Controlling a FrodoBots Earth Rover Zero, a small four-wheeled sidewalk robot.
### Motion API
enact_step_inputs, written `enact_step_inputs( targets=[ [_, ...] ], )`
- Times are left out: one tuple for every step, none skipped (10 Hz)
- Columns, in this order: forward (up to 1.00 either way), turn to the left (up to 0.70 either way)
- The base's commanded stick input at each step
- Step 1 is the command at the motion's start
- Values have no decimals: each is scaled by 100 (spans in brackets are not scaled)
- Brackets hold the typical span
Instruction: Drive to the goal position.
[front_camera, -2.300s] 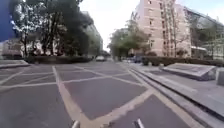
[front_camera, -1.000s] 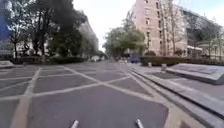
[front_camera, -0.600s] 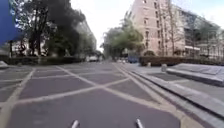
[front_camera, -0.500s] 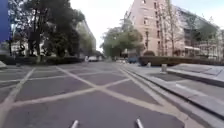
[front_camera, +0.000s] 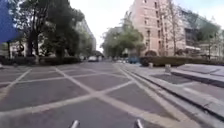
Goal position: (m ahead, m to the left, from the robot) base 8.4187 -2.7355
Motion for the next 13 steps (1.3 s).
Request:
enact_step_inputs(
  targets=[
    [70,0],
    [70,0],
    [70,0],
    [70,0],
    [70,0],
    [70,-12],
    [70,-14],
    [70,-14],
    [70,-14],
    [70,-14],
    [70,-14],
    [70,-14],
    [70,-14]
  ],
)
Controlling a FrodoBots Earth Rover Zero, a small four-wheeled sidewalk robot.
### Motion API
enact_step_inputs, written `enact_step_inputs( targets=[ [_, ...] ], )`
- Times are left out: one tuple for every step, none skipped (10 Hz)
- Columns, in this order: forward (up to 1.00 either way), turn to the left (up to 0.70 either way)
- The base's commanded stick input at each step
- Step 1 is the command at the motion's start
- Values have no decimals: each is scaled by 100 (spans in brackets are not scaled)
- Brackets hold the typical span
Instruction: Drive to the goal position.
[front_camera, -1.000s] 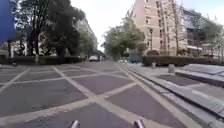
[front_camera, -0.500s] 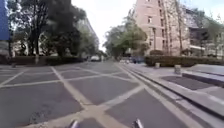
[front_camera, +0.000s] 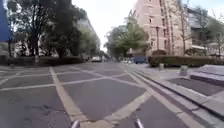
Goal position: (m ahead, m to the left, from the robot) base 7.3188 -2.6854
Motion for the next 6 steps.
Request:
enact_step_inputs(
  targets=[
    [70,-14],
    [70,-14],
    [70,-14],
    [70,-14],
    [70,-14],
    [70,-14]
  ],
)
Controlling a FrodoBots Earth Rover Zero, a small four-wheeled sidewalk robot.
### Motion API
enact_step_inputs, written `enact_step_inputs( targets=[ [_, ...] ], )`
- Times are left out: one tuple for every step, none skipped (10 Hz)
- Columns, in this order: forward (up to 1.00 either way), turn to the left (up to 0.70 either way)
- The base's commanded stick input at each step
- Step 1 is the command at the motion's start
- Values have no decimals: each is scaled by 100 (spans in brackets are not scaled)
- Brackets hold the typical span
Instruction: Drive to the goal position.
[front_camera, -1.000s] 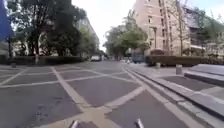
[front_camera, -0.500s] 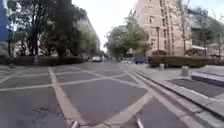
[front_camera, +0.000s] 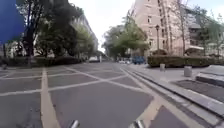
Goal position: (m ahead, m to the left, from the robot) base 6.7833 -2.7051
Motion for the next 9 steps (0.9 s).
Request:
enact_step_inputs(
  targets=[
    [70,-14],
    [70,0],
    [70,0],
    [70,0],
    [70,0],
    [70,0],
    [70,0],
    [70,0],
    [70,0]
  ],
)
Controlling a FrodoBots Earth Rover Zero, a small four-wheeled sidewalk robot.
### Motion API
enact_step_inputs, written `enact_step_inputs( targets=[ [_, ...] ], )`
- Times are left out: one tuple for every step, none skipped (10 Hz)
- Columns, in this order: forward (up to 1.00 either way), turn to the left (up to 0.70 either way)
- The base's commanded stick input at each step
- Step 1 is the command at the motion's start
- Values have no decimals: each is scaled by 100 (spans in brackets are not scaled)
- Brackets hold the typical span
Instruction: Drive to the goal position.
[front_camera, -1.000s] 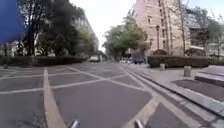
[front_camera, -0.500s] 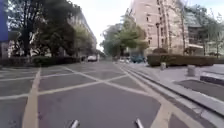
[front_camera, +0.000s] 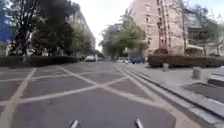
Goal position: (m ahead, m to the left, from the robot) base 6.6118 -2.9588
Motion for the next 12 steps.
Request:
enact_step_inputs(
  targets=[
    [70,-11],
    [70,-14],
    [70,-14],
    [70,-14],
    [70,-14],
    [70,-14],
    [70,-14],
    [70,-14],
    [70,-14],
    [70,-14],
    [70,-14],
    [70,-14]
  ],
)
